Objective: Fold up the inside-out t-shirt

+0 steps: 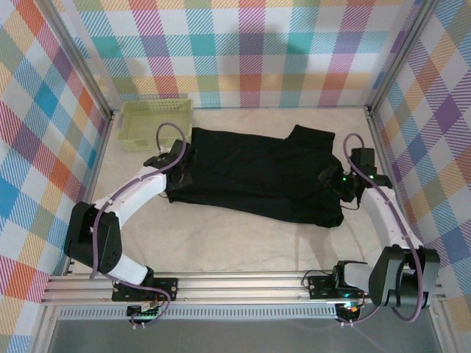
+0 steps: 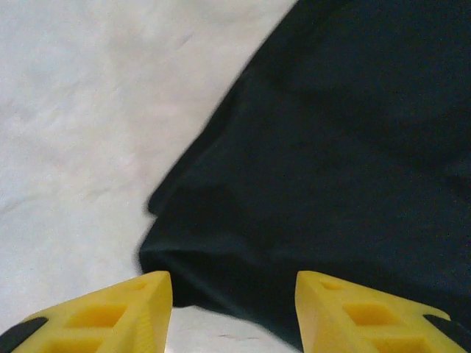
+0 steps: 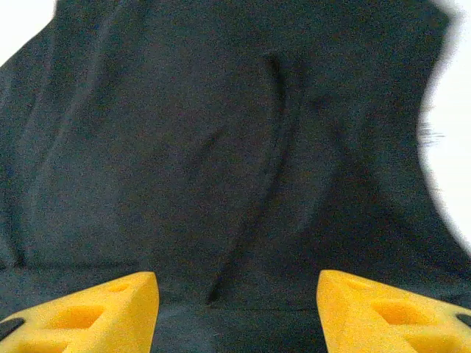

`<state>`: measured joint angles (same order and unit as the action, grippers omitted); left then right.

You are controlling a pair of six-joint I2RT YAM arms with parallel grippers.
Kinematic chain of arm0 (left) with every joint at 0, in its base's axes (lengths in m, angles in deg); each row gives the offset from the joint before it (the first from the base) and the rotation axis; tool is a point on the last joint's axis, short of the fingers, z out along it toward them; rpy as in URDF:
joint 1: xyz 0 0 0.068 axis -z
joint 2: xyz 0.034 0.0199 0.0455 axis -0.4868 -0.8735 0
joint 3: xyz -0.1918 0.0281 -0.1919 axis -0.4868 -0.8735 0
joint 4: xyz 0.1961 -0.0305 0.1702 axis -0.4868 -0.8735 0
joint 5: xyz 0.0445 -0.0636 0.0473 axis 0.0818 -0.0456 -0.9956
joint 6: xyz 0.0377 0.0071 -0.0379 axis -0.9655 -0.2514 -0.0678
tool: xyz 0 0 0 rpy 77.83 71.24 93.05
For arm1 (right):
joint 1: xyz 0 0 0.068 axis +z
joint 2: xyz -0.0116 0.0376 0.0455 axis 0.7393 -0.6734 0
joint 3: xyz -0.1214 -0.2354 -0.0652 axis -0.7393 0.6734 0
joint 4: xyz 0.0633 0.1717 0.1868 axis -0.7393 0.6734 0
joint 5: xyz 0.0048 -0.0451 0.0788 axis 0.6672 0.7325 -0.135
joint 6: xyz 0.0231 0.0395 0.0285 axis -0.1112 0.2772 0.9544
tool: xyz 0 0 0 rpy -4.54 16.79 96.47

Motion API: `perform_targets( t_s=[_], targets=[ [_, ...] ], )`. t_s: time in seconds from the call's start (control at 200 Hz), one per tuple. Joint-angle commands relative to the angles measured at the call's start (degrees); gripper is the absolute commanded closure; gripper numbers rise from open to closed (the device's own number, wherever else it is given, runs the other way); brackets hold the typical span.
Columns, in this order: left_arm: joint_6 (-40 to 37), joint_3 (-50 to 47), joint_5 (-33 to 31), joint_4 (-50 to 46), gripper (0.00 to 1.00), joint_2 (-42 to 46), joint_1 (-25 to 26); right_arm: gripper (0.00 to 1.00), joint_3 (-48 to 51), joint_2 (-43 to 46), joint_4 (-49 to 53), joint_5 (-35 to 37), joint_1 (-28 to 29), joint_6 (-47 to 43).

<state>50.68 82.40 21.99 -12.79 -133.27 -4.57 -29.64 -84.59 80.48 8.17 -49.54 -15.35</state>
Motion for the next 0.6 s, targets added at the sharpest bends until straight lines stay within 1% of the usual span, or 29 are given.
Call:
perform_targets(
  t_s=[0.0,0.06,0.14,0.2,0.235,0.295,0.355,0.43,0.49,0.595],
  targets=[
    [-0.89,1.71,4.37,1.55,0.53,-3.35,1.81,0.4,1.52,-4.59,-1.93,-4.13,2.79,3.51],
    [-0.63,1.82,7.13,3.02,0.54,-6.99,1.81,0.4,2.26,-7.37,-3.46,-4.52,4.39,4.67],
    [-0.47,1.96,7.45,3.4,0.59,-11.47,1.77,0.4,2.89,-11.42,-4.2,-5.09,4.91,5.85],
    [-0.15,1.21,7.76,4.19,0.61,-13.84,1.55,0.4,3.19,-14.07,-3.02,-2.4,4.47,6.74],
    [0.11,0.57,8.14,4.6,0.62,-14.77,1.46,0.4,3.68,-15.28,-2.87,-0.97,3.56,7.18],
    [0.96,-0.91,9.09,5.22,0.63,-15.75,1.45,0.4,5.5,-16.64,-4.13,-0.46,0.29,8.09],
    [2.16,-3.07,9.83,5.83,0.63,-15.65,1.91,0.4,7.32,-17.14,-5.52,-0.95,-3.23,8.68],
    [3.97,-6.07,10.4,5.88,0.63,-14.86,3.17,0.39,7.68,-17.35,-5.18,0.99,-5.77,8.61],
    [6.24,-8.94,10.61,5.96,0.63,-13.14,5.19,0.38,7.68,-17.16,-4.86,1.77,-7.68,8.67],
    [11.2,-14.5,10.68,5.41,0.63,-8.3,10.52,0.38,7.98,-15.39,-3.39,3.95,-12.03,8.57]
  ],
)
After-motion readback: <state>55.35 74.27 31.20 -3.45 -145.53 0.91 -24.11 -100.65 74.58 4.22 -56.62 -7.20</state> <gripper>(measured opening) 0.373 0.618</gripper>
